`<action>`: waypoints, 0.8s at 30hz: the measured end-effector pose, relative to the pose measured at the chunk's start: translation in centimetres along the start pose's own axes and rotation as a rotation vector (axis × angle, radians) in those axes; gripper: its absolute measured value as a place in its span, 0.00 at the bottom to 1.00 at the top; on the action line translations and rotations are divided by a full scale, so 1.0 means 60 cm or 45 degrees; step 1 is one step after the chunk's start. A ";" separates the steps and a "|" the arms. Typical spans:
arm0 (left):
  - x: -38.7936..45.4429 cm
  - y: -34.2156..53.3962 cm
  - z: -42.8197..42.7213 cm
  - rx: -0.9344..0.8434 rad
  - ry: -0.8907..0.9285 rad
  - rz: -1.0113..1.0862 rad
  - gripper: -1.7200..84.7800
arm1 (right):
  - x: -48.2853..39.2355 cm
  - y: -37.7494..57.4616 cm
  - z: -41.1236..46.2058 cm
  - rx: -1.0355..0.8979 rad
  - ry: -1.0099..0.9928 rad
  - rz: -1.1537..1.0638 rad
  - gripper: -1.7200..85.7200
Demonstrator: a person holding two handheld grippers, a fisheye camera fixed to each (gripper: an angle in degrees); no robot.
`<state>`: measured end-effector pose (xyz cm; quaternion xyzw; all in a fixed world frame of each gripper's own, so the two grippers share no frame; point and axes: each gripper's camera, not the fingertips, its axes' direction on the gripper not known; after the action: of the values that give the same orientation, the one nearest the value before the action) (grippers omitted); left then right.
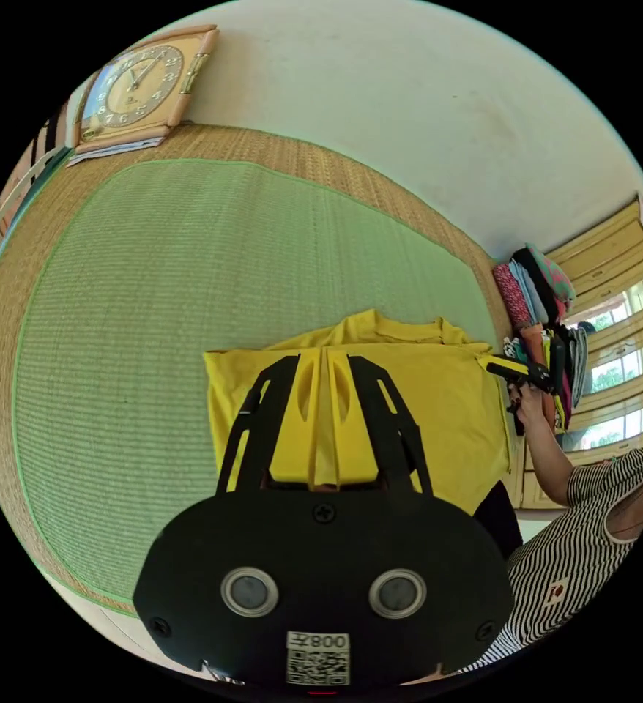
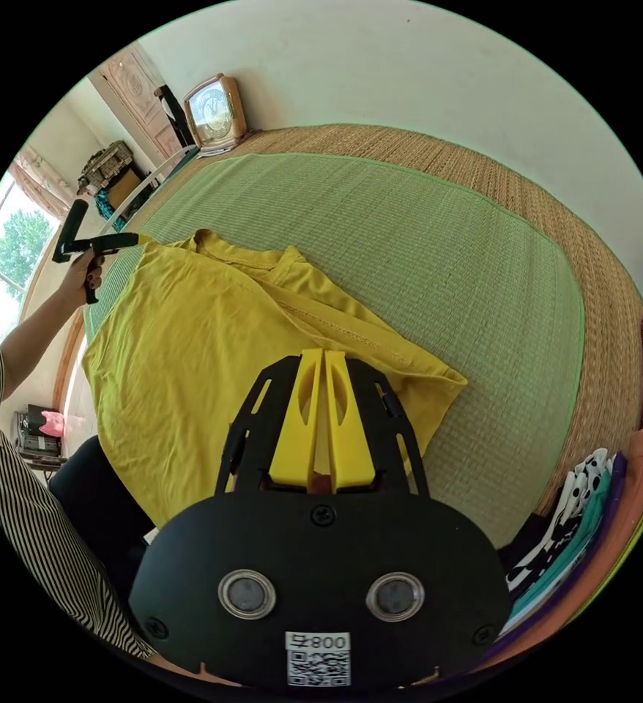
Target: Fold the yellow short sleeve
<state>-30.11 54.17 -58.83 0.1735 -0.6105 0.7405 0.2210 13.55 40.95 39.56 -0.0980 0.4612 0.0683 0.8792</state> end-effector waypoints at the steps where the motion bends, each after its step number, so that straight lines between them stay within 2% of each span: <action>1: 0.011 0.002 0.016 -0.028 0.059 0.032 0.04 | 0.012 -0.005 -0.001 0.012 -0.018 0.021 0.02; 6: 0.055 0.009 0.073 -0.118 0.174 0.157 0.04 | 0.040 -0.003 -0.019 0.089 -0.075 0.096 0.02; 10: 0.063 0.025 0.115 -0.229 0.067 0.192 0.04 | 0.048 0.033 -0.018 0.072 -0.044 0.117 0.02; 13: 0.040 0.037 0.104 -0.177 0.131 0.139 0.03 | 0.072 0.054 -0.002 0.003 -0.013 0.156 0.02; 16: 0.018 0.057 0.075 -0.081 0.050 0.086 0.03 | 0.098 0.069 -0.003 0.043 -0.069 0.199 0.02; 18: -0.006 0.068 0.075 -0.120 0.028 0.028 0.03 | 0.109 0.074 0.000 0.047 -0.117 0.225 0.02; 20: -0.031 0.086 0.065 -0.105 0.097 -0.028 0.02 | 0.111 0.078 -0.002 0.058 -0.138 0.238 0.02; 24: -0.035 0.122 0.025 -0.018 0.065 -0.011 0.03 | 0.081 0.096 -0.026 0.117 -0.120 0.187 0.02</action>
<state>-32.31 51.29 -65.73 0.1556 -0.6092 0.7394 0.2408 13.83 46.32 34.04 -0.0201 0.4279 0.1157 0.8962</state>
